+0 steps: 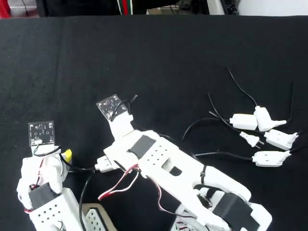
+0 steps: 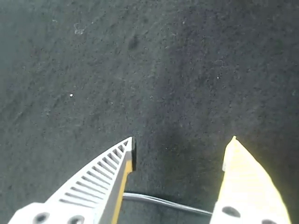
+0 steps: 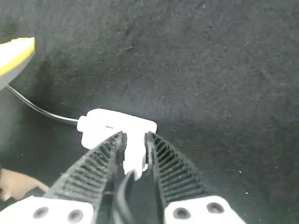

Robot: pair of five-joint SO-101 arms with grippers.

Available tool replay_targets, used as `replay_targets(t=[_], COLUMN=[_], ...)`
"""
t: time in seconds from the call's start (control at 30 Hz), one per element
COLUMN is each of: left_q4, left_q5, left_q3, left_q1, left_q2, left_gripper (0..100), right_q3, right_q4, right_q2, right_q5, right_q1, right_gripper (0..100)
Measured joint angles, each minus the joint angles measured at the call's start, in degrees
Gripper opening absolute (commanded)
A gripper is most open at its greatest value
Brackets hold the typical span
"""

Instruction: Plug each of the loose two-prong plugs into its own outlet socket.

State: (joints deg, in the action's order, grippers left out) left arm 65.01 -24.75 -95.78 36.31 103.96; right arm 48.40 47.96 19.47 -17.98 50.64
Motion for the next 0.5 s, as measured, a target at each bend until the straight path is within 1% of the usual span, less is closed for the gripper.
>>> replay_targets(t=[0.5], left_q4=[0.0], left_q5=[0.0], left_q3=[0.0], left_q1=[0.0], left_q2=[0.0], left_gripper=[30], right_q3=[-2.81], right_q4=[-1.67], right_q2=[-5.54], right_q5=[-0.09], right_q1=[-0.44], right_gripper=[1.1])
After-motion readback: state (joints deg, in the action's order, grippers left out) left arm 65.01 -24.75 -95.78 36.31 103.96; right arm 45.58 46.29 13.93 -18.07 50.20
